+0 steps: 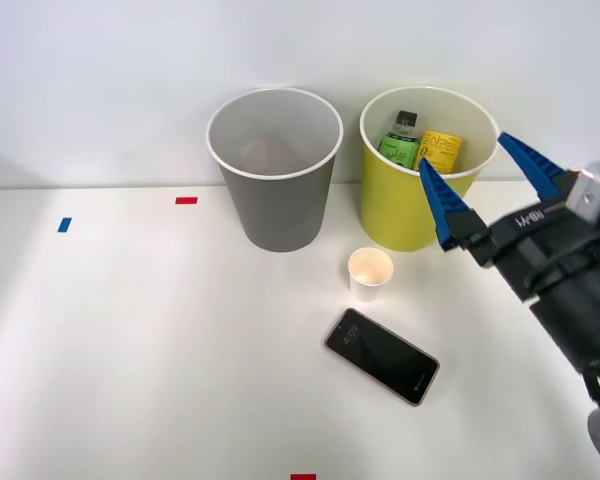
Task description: Put cans in the gray bin, plastic bottles in the light green bin
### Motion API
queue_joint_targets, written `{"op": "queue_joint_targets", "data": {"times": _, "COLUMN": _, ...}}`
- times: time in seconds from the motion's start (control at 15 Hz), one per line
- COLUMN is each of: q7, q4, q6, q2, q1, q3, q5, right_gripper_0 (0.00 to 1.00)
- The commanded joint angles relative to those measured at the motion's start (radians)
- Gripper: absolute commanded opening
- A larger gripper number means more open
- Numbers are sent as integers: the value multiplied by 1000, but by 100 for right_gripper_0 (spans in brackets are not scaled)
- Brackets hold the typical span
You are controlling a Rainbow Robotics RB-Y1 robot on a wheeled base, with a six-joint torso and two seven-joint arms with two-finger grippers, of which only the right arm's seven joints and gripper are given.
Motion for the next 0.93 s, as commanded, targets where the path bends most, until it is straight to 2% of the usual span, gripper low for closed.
{"op": "queue_joint_targets", "data": {"times": 0.07, "q7": 19, "q4": 0, "q6": -157, "q2": 8, "q1": 178, "q3": 75, "q5": 16, "right_gripper_0": 100}}
{"op": "queue_joint_targets", "data": {"times": 0.27, "q7": 37, "q4": 0, "q6": -188, "q2": 59, "q1": 287, "q3": 116, "q5": 32, "right_gripper_0": 100}}
{"op": "queue_joint_targets", "data": {"times": 0.67, "q7": 72, "q4": 29, "q6": -188, "q2": 123, "q1": 416, "q3": 125, "q5": 75, "right_gripper_0": 100}}
{"op": "queue_joint_targets", "data": {"times": 0.93, "q7": 100, "q4": 121, "q6": -214, "q2": 241, "q1": 417, "q3": 124, "q5": 110, "right_gripper_0": 100}}
